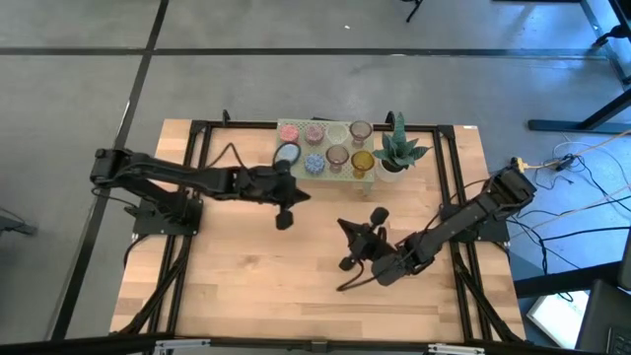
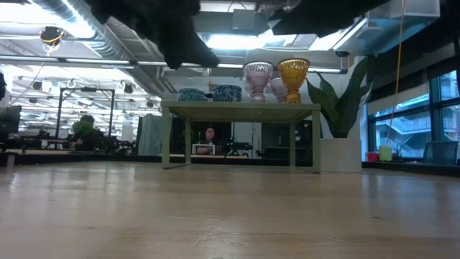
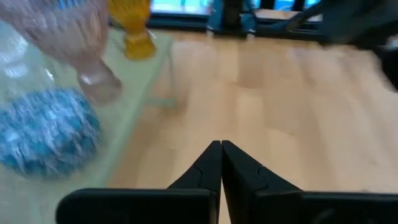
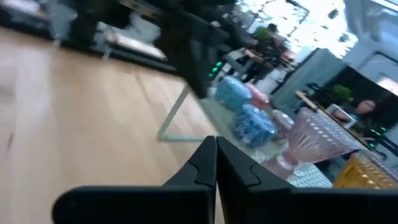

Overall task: Pick & Place candle stick holders
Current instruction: Adjust the blue scented candle on the shelf, then return to Home Position

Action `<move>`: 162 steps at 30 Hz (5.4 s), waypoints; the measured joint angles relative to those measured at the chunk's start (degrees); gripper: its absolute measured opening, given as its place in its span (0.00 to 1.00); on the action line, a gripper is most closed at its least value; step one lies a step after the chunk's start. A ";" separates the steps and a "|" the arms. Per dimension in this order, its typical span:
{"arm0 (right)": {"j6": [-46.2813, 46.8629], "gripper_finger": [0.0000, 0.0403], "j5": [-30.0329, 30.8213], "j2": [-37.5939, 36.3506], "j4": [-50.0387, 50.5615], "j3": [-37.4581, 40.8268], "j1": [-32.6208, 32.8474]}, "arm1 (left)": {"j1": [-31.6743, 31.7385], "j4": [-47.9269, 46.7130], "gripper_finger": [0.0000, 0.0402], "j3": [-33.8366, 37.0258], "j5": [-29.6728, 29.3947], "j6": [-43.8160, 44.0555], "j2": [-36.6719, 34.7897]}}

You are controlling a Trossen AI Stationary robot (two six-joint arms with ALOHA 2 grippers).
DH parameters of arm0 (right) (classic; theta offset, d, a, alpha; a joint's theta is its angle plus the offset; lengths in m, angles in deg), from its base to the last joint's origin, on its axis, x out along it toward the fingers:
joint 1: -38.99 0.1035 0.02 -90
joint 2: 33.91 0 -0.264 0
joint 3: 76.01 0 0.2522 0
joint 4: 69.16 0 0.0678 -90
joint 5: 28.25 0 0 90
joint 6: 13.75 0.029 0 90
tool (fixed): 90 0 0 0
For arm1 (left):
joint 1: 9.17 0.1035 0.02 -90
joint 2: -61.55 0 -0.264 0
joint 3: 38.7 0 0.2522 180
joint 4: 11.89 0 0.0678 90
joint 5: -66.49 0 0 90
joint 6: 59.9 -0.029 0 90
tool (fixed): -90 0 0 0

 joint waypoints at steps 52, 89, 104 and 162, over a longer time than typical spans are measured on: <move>28.30 0.01 -4.50 -4.73 30.65 0.01 -0.75 | -2.50 9.23 0.00 -5.06 -26.37 -9.20 8.35; -0.22 0.02 -44.40 -60.35 9.10 34.31 -9.49 | -13.60 -5.68 0.00 22.31 -19.18 -13.12 -54.17; -3.13 0.02 -55.00 -80.96 11.05 43.41 -21.64 | -13.53 -5.54 0.00 28.63 -18.15 -16.71 -70.80; 4.15 0.02 -59.74 -95.57 20.34 48.23 -27.32 | -13.49 8.39 0.00 45.83 -12.97 -14.64 -75.11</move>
